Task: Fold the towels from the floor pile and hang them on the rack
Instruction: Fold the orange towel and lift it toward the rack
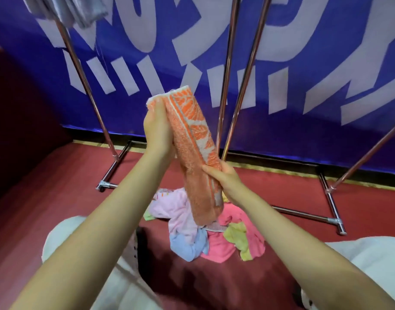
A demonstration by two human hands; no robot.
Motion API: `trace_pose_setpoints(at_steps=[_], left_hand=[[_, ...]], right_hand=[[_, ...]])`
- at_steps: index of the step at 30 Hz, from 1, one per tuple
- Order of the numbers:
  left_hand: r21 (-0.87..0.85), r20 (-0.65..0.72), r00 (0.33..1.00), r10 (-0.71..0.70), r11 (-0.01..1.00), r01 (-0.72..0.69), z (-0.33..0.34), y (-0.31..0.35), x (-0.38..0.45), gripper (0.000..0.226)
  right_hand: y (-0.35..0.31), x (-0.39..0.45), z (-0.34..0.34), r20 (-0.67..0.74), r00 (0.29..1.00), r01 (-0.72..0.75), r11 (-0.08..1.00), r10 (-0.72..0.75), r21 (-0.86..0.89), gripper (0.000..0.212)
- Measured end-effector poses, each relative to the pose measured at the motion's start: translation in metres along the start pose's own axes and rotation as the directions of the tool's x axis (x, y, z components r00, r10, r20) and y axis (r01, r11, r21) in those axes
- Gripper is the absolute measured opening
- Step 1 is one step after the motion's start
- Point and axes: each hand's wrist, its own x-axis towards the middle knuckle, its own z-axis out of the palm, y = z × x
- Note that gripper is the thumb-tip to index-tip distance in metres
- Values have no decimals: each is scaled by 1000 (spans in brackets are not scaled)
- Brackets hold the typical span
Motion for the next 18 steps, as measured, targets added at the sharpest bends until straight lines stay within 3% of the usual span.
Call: trace_pose_setpoints(at_steps=[4,5,7,9,11,13,15,18], left_hand=[[-41,-203,977,-63,998,56,-8,40,51,25],[8,-251,967,-54,998,58,-12,48,64,24],[335,-281,954,106,942,-6,-23,61,91,23],[555,-253,953,167,832,1,-31,74,115,19],[640,-192,972,138,768,18,-44,81,142,16],[433,-223,975,-17,894,114,-54,95,165,14],[408,-233,971,-52,901,146,-62,107,184,21],[708,-171,978,122,706,36,-69,124,196,52]], right_hand=[[-65,26,7,-17,997,74,974,-80,-214,34],[-83,33,10,-1,995,91,952,-96,-291,32],[-119,46,18,55,993,120,896,-107,-427,28],[-152,61,28,96,989,149,829,-115,-539,30],[-182,77,39,152,980,198,757,-131,-623,38],[-211,95,53,180,971,237,685,-155,-689,38],[-242,111,70,183,961,275,618,-209,-736,35],[-285,135,101,201,933,339,540,-299,-770,29]])
